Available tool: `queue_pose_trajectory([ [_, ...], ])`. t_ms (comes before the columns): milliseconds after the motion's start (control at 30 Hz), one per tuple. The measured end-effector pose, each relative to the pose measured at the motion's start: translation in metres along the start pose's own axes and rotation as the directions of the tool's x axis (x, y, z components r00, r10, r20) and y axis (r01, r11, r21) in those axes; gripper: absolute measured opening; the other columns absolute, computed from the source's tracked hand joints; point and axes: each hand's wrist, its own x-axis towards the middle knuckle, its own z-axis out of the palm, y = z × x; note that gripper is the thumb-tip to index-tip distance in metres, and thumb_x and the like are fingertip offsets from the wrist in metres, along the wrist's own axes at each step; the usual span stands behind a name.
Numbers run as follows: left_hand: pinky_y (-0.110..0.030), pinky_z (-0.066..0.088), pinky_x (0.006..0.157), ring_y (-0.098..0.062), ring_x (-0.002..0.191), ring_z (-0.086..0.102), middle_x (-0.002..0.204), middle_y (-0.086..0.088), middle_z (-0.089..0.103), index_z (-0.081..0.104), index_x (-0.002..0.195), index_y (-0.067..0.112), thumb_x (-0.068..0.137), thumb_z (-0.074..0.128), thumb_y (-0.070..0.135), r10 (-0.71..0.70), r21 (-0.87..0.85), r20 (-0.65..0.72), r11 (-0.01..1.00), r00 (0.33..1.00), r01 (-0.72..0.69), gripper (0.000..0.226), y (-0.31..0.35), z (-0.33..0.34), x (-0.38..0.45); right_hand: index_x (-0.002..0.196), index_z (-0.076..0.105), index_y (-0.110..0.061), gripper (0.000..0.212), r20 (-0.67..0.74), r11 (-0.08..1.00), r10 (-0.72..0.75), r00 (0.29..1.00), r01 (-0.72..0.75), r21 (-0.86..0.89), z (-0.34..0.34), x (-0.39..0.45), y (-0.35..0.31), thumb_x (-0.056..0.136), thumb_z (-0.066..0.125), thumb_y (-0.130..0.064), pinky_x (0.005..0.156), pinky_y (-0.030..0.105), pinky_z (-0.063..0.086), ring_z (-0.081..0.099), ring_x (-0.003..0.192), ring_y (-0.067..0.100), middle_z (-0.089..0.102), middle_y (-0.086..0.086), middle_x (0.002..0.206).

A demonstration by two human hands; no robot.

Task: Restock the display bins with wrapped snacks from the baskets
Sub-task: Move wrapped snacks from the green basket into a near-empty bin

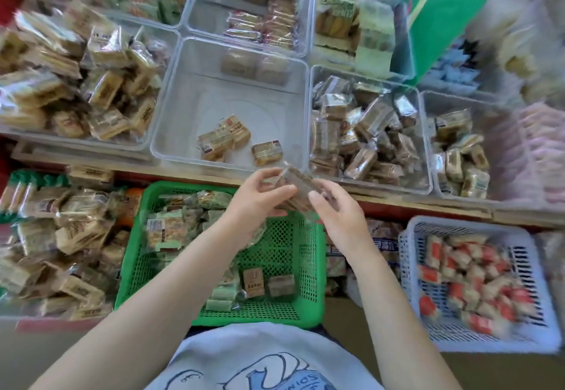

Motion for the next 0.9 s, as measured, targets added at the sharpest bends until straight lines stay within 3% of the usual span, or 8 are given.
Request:
queue_pose_trajectory([
  [100,-0.042,0.061,0.083,-0.025,0.092,0.075,0.110,-0.011,0.073,0.057,0.126,0.024,0.084,0.080,0.018,0.070,0.113,0.012,0.991,0.998,-0.070,0.048,0.024,0.023,0.008,0.143,0.042,-0.037,0.064,-0.011,0.968,-0.181,0.983,0.176,-0.181,-0.020,-0.004,-0.014,0.088,0.074,-0.040,0.094,0.009,0.040,0.047,0.118,-0.011,0.048,-0.020,0.131],
  [167,-0.040,0.062,0.082,-0.023,0.089,0.075,0.104,-0.009,0.075,0.054,0.130,0.020,0.086,0.079,0.022,0.112,0.132,0.030,0.985,0.993,-0.115,0.051,0.038,0.043,0.014,0.142,0.045,-0.031,0.062,-0.025,0.936,-0.276,0.961,0.263,-0.234,-0.033,0.001,-0.017,0.089,0.076,-0.028,0.090,-0.002,0.033,0.042,0.113,-0.021,0.050,-0.021,0.129],
  [267,-0.030,0.057,0.084,-0.012,0.097,0.071,0.113,0.000,0.073,0.050,0.139,0.020,0.093,0.067,0.040,0.224,0.301,-0.001,0.929,0.975,-0.214,0.053,0.045,0.063,0.028,0.131,0.049,-0.029,0.047,-0.177,0.948,-0.257,0.950,0.213,-0.235,-0.062,0.026,-0.014,0.091,0.073,-0.027,0.087,0.007,0.040,0.052,0.107,-0.006,0.056,-0.019,0.118],
  [400,-0.041,0.033,0.115,-0.019,0.141,0.039,0.153,-0.003,0.043,0.035,0.153,0.019,0.098,0.057,0.040,0.289,0.827,0.077,0.516,0.954,-0.223,0.063,0.022,0.059,0.055,0.113,0.044,-0.022,0.029,-0.548,0.970,-0.161,0.821,0.029,-0.242,-0.108,0.084,0.002,0.094,0.065,-0.030,0.063,0.032,0.041,0.055,0.079,0.015,0.054,-0.009,0.095],
  [533,-0.044,0.018,0.123,-0.016,0.147,0.031,0.161,0.001,0.033,0.026,0.157,0.028,0.096,0.057,0.041,0.276,0.916,0.134,0.333,0.952,-0.225,0.070,-0.008,0.047,0.068,0.112,0.046,-0.018,0.023,-0.623,0.941,-0.096,0.776,-0.133,-0.311,-0.126,0.135,0.013,0.098,0.058,-0.031,0.055,0.029,0.035,0.055,0.079,0.022,0.049,0.006,0.113],
  [733,-0.042,0.018,0.122,-0.012,0.144,0.034,0.158,0.006,0.036,0.032,0.155,0.031,0.095,0.060,0.032,0.271,0.892,0.127,0.390,0.954,-0.229,0.066,-0.002,0.049,0.065,0.113,0.058,-0.018,0.023,-0.566,0.837,-0.093,0.819,-0.243,-0.489,-0.122,0.155,0.029,0.101,0.049,-0.035,0.096,0.046,0.044,0.054,0.110,0.032,0.057,0.009,0.120],
  [833,-0.033,0.042,0.108,-0.011,0.120,0.058,0.134,0.005,0.062,0.057,0.137,0.023,0.098,0.059,0.021,0.189,0.658,0.065,0.730,0.980,-0.184,0.039,0.019,0.041,0.053,0.113,0.070,-0.016,0.029,-0.578,0.822,-0.193,0.793,-0.191,-0.536,-0.119,0.137,0.025,0.096,0.048,-0.024,0.107,0.045,0.034,0.046,0.123,0.031,0.054,0.010,0.129],
  [900,-0.029,0.054,0.091,-0.017,0.094,0.071,0.106,-0.002,0.075,0.069,0.118,0.012,0.102,0.052,0.015,0.198,0.348,-0.082,0.924,0.977,-0.158,0.023,0.031,0.020,0.045,0.108,0.072,-0.012,0.027,-0.577,0.865,-0.340,0.743,0.006,-0.502,-0.096,0.107,0.024,0.092,0.050,-0.014,0.099,0.039,0.040,0.053,0.113,0.029,0.059,0.011,0.118],
])
